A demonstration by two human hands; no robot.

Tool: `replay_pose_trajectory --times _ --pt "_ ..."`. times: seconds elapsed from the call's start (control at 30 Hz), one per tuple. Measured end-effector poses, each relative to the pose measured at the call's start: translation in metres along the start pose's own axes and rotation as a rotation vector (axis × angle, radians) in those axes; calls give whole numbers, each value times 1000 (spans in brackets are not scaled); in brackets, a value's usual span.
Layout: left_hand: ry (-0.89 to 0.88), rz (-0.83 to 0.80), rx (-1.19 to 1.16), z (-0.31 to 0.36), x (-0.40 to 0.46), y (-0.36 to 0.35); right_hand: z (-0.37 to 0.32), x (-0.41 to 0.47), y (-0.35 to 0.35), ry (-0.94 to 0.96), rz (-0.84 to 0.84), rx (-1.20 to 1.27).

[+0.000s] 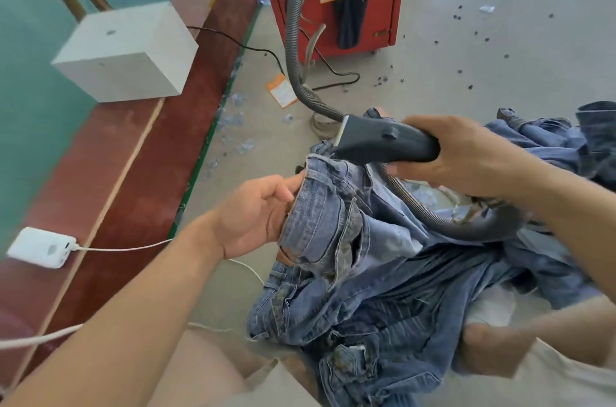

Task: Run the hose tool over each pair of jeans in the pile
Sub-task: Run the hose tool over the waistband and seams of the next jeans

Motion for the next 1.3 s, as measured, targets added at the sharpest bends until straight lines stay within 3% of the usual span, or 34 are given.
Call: replay_pose_trajectory --times 0.1,0.27,0.33,0.43,0.53,0.67,0.8,1.0,1.2,1.3 --pt "-15 -66 -77 -8 4 -8 9 -5 11 -59 -12 -14" --pt "-23 -109 -177 -20 31 -19 3 -9 -18 -31 -206 -143" --pt "-26 -93 -226 -22 36 -18 -2 -5 -21 -14 -155 -55" --pt "-38 -84 -213 -21 40 -11 4 1 -3 -119 50 210" --pt "-94 -51 -315 -14 44 -7 18 5 10 -232 167 206" --pt "-202 77 -469 0 50 4 30 4 -1 -373 129 138" --pt "-278 249 -595 13 52 21 23 6 -5 -316 44 24" --pt "-116 423 -118 4 60 36 12 -2 -8 -188 -54 -291" --pt "195 622 124 -21 59 52 13 -7 -10 -143 -84 -267" --pt "325 554 300 -32 56 58 13 -7 -8 -133 -82 -250"
Point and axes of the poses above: each hand's wrist, its own x-axis towards the middle knuckle, its own y-axis out of the back of the hand, z = x × y, the point moved 5 cm from there along x, towards the middle knuckle, and after that the axes turned 1 degree about -z, right-handed, at the moved point
